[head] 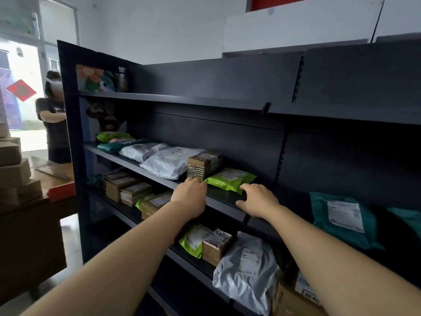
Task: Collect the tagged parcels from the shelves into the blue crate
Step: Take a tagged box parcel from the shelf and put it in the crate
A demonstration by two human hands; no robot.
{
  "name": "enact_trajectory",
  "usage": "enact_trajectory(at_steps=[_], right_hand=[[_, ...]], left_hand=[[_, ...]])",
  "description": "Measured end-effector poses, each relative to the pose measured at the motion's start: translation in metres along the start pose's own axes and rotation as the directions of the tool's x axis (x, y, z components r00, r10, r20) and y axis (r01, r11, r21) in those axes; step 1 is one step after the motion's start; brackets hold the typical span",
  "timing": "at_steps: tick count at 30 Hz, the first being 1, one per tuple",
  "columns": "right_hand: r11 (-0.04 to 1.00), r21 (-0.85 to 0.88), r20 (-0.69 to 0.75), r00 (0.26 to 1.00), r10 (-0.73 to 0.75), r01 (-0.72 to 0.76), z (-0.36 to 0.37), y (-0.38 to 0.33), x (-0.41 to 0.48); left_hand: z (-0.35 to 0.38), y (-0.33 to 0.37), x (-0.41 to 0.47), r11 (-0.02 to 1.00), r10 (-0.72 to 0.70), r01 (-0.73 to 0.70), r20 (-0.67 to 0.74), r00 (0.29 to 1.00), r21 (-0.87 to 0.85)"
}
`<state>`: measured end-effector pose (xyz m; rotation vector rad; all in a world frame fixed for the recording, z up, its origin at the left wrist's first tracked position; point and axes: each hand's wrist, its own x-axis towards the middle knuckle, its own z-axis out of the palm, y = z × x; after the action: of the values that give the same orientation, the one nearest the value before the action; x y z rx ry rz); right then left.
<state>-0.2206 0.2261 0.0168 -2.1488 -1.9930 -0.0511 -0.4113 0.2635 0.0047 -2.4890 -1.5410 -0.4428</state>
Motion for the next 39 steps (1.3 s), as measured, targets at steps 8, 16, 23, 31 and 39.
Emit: enact_trajectory(at_steps=[8,16,23,31,39], right_hand=[[0.983,0.105,0.064,0.988,0.144,-0.15,0.023,0.01,0.077],[0.883,0.376,0.175,0.957,0.231,-0.282,0.04,0.029,0.156],[0.7,0.577,0.192,0.903,0.385,-0.421,0.068,0.047,0.202],[0.493,0.779,0.08,0.842,0.534,-0.387,0.076,0.062,0.21],[0.484,0.841,-0.125,0.784,0.608,-0.241,0.072,0.054,0.194]], left_hand=[[0.04,-0.019,0.083,0.999,0.034,-0.033,0.04,0.999,-0.04],[0.08,-0.018,0.166,0.99,0.043,-0.018,0.17,0.984,-0.143],[0.108,-0.013,0.209,0.946,-0.052,0.132,0.263,0.963,-0.295],[0.125,-0.017,0.224,0.771,-0.065,0.193,0.226,0.972,-0.607],[0.125,-0.021,0.222,0.67,0.076,-0.011,0.054,0.996,-0.742]])
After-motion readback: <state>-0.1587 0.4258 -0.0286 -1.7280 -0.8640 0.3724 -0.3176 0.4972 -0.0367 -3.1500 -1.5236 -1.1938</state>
